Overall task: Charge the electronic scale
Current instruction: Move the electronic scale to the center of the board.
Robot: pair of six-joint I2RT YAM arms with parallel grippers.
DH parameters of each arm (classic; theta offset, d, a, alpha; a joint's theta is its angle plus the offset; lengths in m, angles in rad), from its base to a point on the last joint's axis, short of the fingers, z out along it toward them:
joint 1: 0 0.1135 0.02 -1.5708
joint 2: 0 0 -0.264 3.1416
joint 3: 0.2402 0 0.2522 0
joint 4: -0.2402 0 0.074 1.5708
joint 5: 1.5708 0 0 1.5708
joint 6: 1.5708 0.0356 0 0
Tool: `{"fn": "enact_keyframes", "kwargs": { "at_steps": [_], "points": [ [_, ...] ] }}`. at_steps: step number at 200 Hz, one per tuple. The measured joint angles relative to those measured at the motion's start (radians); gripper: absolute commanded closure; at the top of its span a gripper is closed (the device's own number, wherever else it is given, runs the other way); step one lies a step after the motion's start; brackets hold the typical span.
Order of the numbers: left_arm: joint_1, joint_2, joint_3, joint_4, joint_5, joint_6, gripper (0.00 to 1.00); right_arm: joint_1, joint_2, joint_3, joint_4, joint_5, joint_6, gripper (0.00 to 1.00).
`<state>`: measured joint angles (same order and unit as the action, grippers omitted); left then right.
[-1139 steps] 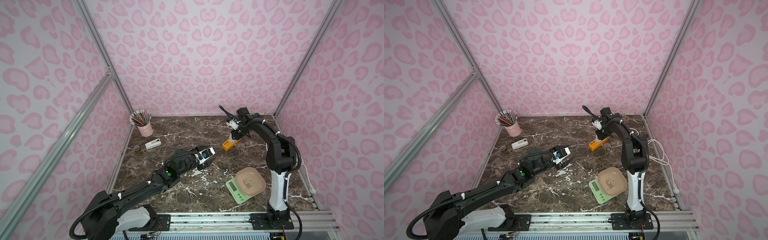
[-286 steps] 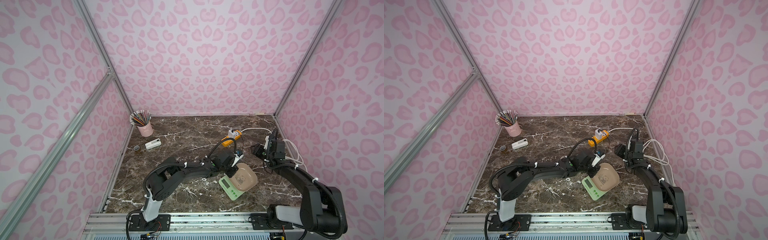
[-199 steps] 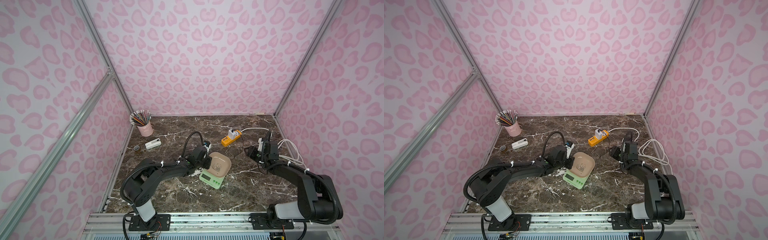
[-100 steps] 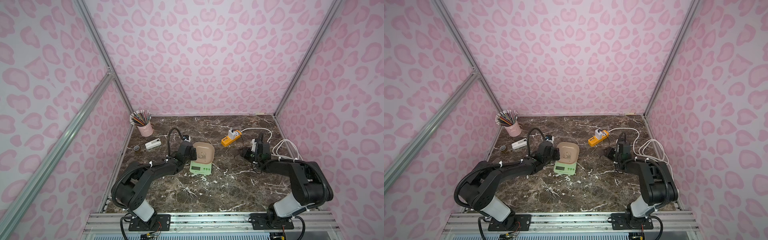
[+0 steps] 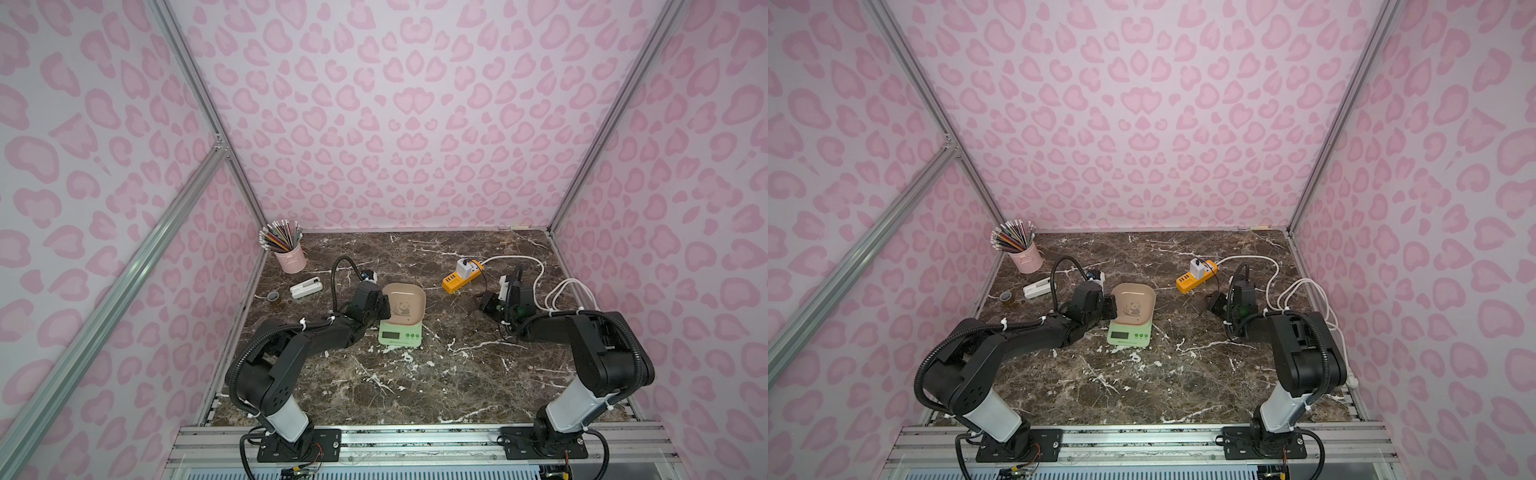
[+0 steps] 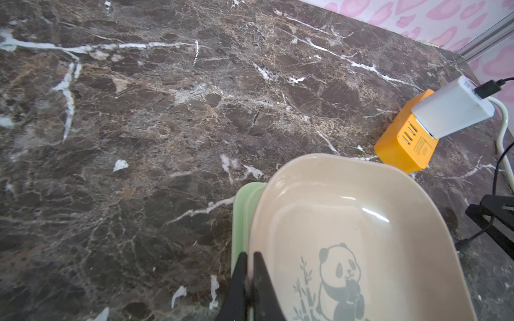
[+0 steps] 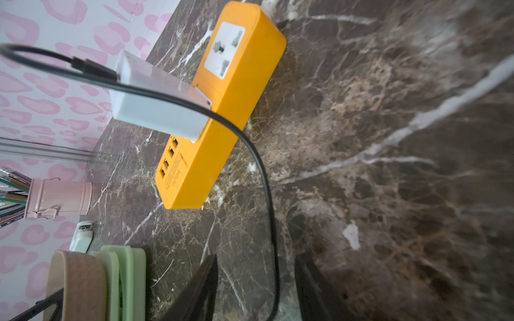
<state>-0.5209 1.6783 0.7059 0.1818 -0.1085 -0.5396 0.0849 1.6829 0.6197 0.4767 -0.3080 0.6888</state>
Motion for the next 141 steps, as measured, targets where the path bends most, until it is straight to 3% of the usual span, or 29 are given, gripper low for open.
{"fn": "enact_keyframes", "kwargs": {
  "at_steps": [59, 105, 141],
  "points": [
    [0.000, 0.024, 0.019, 0.002, 0.003, -0.010, 0.83, 0.001, 0.019, 0.001, 0.008, 0.006, 0.003, 0.54],
    [-0.007, -0.048, 0.029, -0.031, -0.034, -0.008, 0.50, 0.001, 0.026, 0.013, 0.004, 0.008, 0.003, 0.63],
    [-0.092, -0.206, 0.061, -0.055, -0.158, 0.037, 0.45, 0.001, 0.029, 0.015, 0.002, 0.011, 0.003, 0.75]
  ]
}}
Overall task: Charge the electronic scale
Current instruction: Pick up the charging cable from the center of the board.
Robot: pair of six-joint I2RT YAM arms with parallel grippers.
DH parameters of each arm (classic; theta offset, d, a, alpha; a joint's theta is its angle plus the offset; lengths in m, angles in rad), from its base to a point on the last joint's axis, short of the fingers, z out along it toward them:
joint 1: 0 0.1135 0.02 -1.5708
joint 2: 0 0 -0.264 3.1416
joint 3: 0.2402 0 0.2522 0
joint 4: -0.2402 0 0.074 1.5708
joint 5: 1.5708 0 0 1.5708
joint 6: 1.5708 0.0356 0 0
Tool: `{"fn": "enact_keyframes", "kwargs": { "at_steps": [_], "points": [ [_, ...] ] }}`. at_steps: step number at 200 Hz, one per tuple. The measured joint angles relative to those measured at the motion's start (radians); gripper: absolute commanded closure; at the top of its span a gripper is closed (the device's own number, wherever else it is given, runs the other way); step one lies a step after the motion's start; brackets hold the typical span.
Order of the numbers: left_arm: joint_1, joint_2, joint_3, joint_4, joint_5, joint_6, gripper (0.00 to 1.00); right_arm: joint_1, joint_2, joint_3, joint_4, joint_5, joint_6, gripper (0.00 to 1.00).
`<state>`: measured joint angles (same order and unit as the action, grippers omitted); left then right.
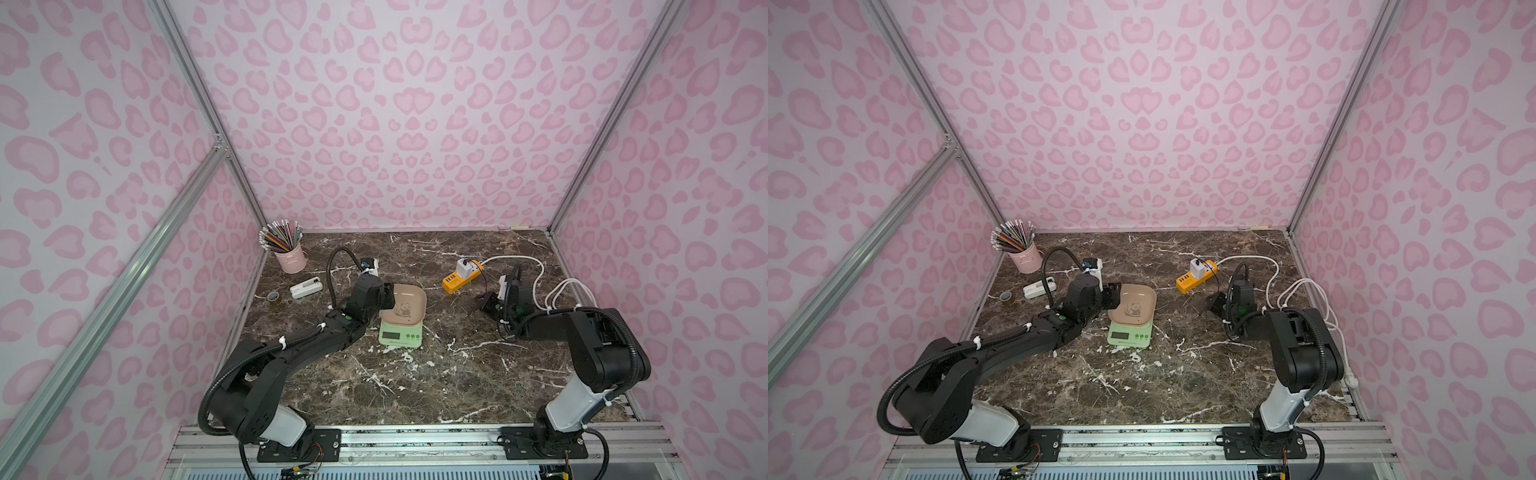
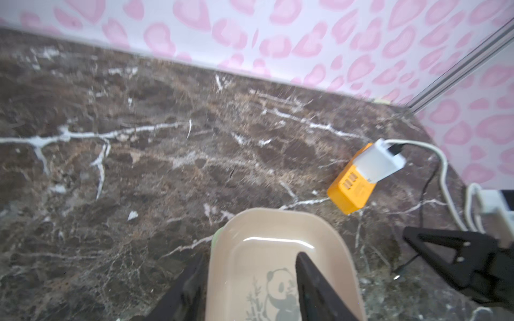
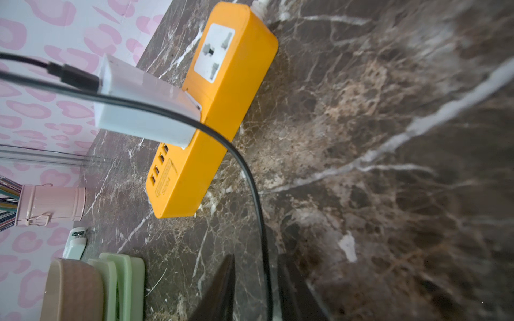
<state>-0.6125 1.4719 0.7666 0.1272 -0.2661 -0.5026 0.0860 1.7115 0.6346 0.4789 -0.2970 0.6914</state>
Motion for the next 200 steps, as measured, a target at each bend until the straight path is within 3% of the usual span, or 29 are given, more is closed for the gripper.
{"fn": "enact_keyframes", "kwargs": {
  "at_steps": [51, 76, 135, 200],
  "points": [
    [-0.177, -0.053, 0.059, 0.076, -0.067, 0.117, 0.46, 0.000, 0.018, 0.013, -0.005, -0.001, 0.002, 0.87],
    [-0.211, 0.009, 0.057, 0.186, 0.024, 0.167, 0.47, 0.000, 0.017, 0.018, -0.010, -0.014, 0.019, 0.98],
    [-0.241, 0.315, 0.139, 0.363, 0.307, 0.296, 0.48, -0.007, -0.015, 0.026, -0.021, -0.091, 0.099, 0.99],
    [-0.253, 0.525, 0.231, 0.438, 0.424, 0.370, 0.43, -0.029, -0.058, 0.025, -0.021, -0.185, 0.177, 1.00]
  ]
}}
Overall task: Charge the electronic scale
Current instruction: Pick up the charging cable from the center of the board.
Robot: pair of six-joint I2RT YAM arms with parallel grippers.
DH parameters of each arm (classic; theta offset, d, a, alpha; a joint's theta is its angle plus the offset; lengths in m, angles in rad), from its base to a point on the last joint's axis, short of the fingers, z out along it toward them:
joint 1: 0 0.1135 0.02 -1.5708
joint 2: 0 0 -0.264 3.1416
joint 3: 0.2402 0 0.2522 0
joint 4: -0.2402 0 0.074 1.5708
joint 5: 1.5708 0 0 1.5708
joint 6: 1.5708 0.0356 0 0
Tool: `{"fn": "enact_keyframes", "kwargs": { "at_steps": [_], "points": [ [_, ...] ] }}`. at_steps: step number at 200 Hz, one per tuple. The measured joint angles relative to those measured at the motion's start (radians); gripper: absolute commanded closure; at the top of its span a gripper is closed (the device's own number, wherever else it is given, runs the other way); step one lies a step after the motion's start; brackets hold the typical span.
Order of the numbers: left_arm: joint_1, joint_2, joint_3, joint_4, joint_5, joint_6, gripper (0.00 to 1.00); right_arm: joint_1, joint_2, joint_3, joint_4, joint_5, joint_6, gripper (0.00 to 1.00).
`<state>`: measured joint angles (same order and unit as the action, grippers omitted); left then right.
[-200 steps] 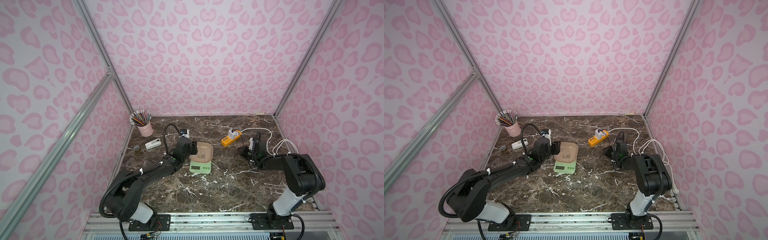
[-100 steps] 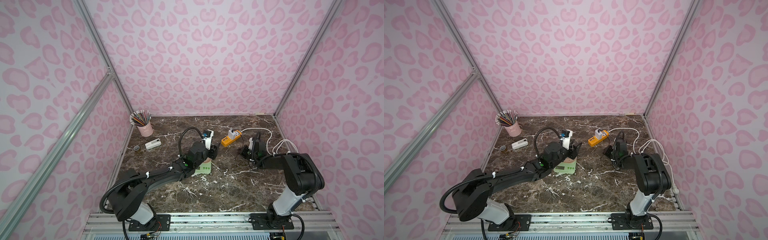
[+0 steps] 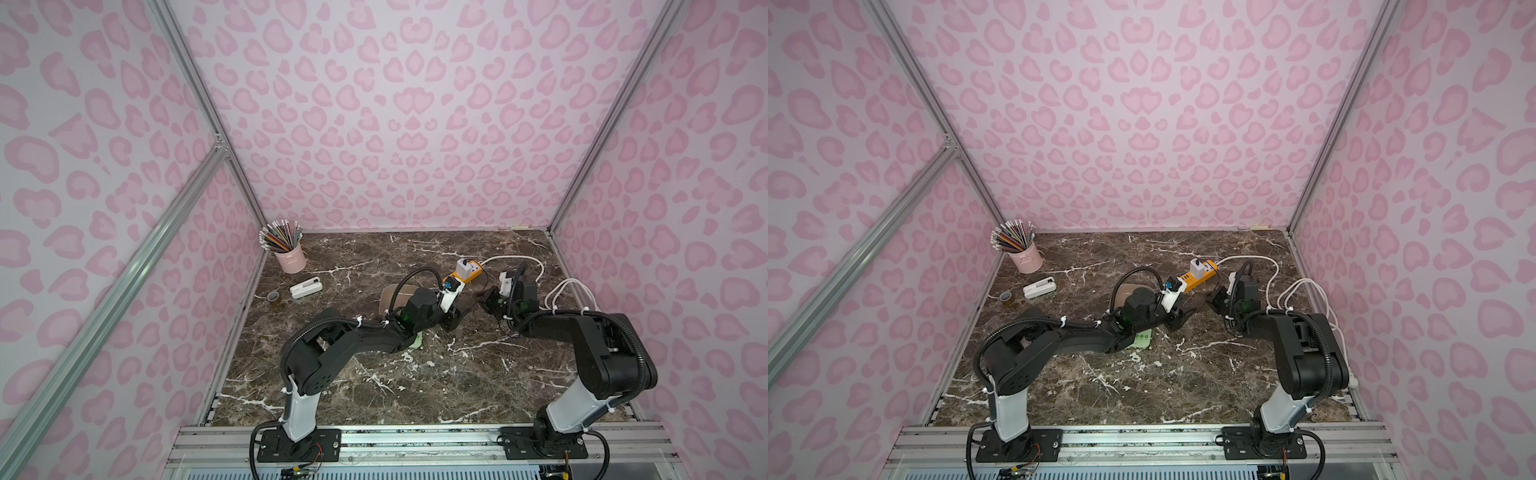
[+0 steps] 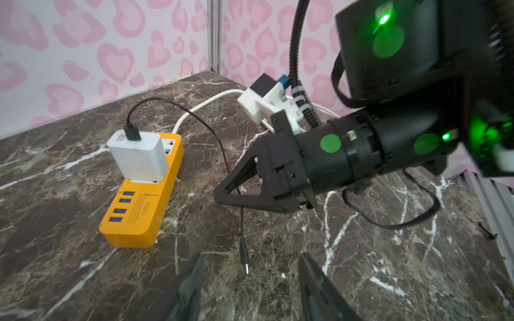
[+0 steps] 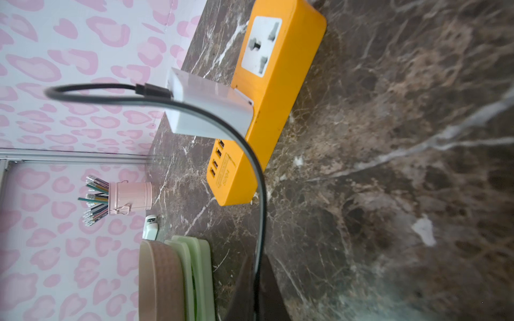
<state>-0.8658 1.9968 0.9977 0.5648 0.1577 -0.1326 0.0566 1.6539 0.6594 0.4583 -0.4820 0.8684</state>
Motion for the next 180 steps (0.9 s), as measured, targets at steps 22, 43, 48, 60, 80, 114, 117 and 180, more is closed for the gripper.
{"fn": "enact_keyframes", "kwargs": {
  "at_steps": [22, 43, 48, 60, 80, 114, 117, 180],
  "points": [
    [0.000, 0.055, 0.016, 0.000, 0.003, 0.006, 0.43, -0.002, -0.023, -0.001, 0.000, -0.018, 0.018, 1.00],
    [0.000, 0.092, 0.030, 0.000, 0.003, 0.018, 0.46, -0.002, -0.037, -0.006, 0.004, -0.034, 0.032, 1.00],
    [0.000, 0.097, 0.032, 0.001, 0.003, 0.020, 0.46, -0.002, -0.038, -0.008, 0.002, -0.037, 0.034, 1.00],
    [0.000, 0.105, 0.035, 0.004, 0.004, 0.021, 0.48, -0.002, -0.041, -0.013, 0.005, -0.042, 0.042, 1.00],
    [0.000, 0.119, 0.046, 0.008, 0.010, 0.027, 0.52, -0.002, -0.043, -0.019, 0.010, -0.051, 0.052, 1.00],
    [0.000, 0.140, 0.063, 0.008, 0.016, 0.029, 0.58, -0.002, -0.048, -0.027, 0.016, -0.066, 0.061, 1.00],
    [0.000, 0.140, 0.064, 0.008, 0.017, 0.029, 0.59, -0.002, -0.049, -0.027, 0.015, -0.066, 0.064, 1.00],
    [-0.001, 0.155, 0.084, 0.007, 0.026, 0.052, 0.74, 0.000, -0.065, -0.027, 0.019, -0.070, 0.070, 1.00]
  ]
}}
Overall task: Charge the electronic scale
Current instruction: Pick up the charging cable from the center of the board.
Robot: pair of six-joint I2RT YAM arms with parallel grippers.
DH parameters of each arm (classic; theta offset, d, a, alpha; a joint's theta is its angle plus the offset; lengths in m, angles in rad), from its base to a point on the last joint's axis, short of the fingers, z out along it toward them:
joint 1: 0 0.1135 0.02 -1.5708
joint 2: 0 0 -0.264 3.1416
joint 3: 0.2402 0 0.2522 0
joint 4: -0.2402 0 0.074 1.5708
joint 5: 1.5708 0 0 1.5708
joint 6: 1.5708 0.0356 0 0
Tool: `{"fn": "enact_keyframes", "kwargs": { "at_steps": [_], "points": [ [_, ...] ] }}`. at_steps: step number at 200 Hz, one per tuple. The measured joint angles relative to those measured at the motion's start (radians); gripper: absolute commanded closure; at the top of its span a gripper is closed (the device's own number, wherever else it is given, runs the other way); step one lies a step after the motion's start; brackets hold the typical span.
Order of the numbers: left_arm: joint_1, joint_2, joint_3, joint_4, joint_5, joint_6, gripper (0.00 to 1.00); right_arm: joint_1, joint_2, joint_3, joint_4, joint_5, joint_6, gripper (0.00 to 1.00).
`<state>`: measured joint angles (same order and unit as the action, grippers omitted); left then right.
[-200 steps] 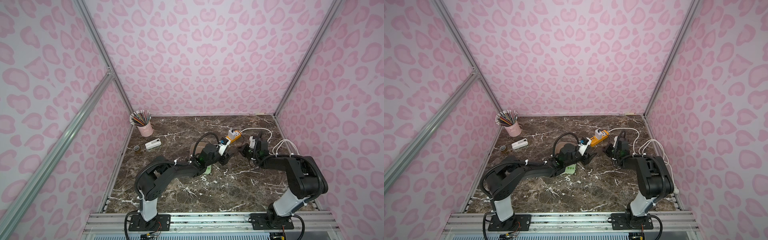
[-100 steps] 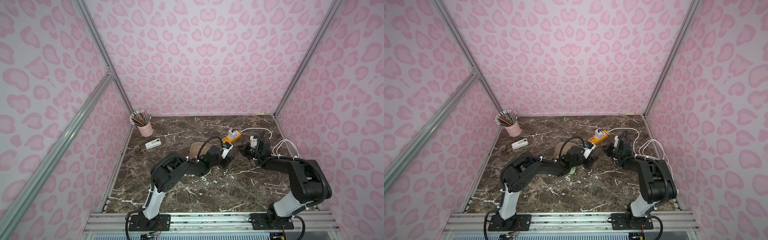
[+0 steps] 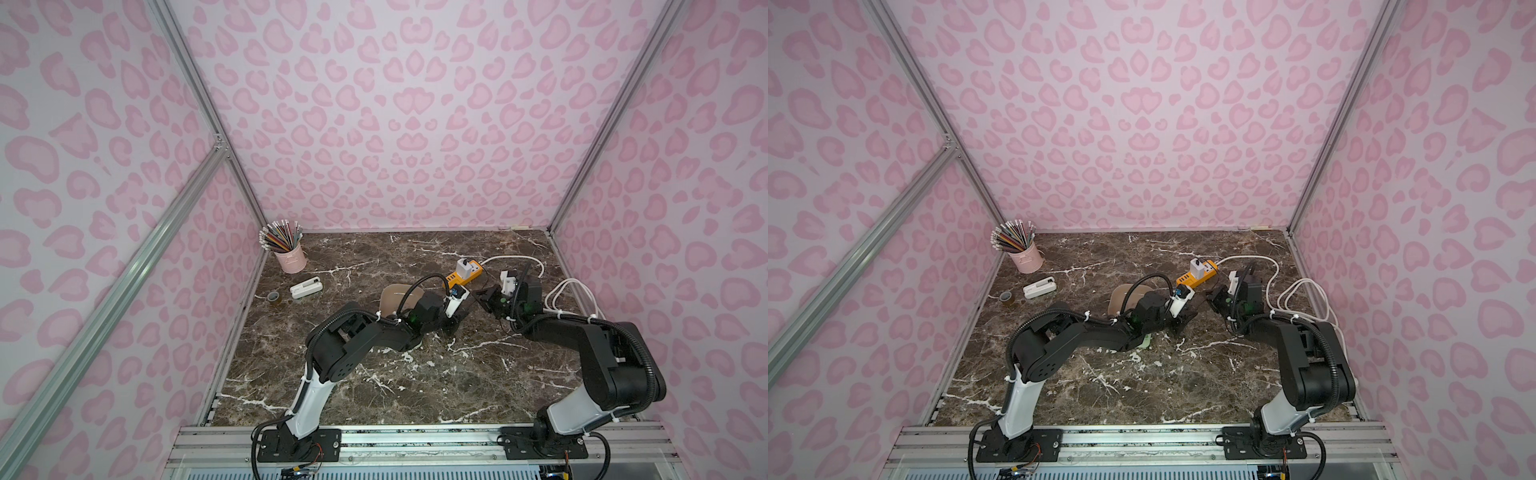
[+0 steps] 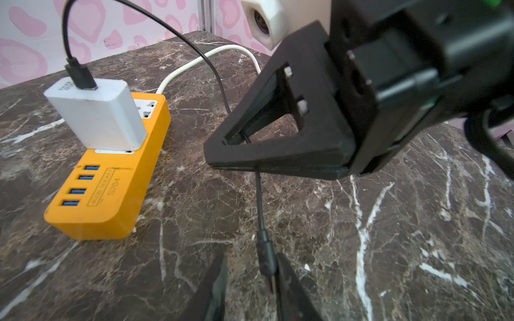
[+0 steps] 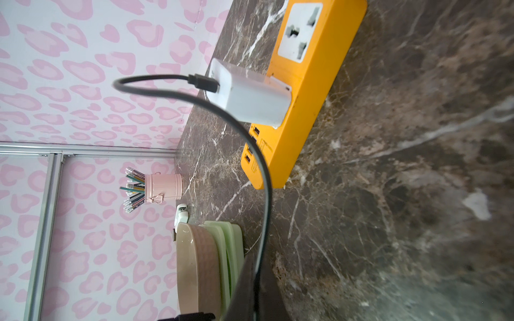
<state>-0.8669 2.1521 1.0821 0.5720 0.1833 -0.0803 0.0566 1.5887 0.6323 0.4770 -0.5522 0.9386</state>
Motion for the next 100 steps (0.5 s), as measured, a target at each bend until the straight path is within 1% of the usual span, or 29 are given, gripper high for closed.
{"fn": "enact_keyframes", "kwargs": {
  "at_steps": [61, 70, 89, 100],
  "points": [
    [0.000, 0.002, 0.006, 0.000, 0.000, 0.001, 0.86, 0.002, -0.005, 0.000, 0.000, -0.001, 0.000, 0.99],
    [0.000, 0.002, 0.006, 0.000, 0.000, 0.003, 0.88, 0.002, -0.005, 0.000, 0.001, -0.003, 0.000, 0.98],
    [0.000, -0.001, 0.003, 0.000, 0.000, 0.004, 0.89, 0.003, -0.005, 0.000, 0.001, -0.005, 0.000, 0.94],
    [0.000, -0.005, 0.000, 0.000, 0.000, 0.004, 0.90, 0.003, -0.004, 0.000, 0.001, -0.008, 0.000, 0.89]
  ]
}}
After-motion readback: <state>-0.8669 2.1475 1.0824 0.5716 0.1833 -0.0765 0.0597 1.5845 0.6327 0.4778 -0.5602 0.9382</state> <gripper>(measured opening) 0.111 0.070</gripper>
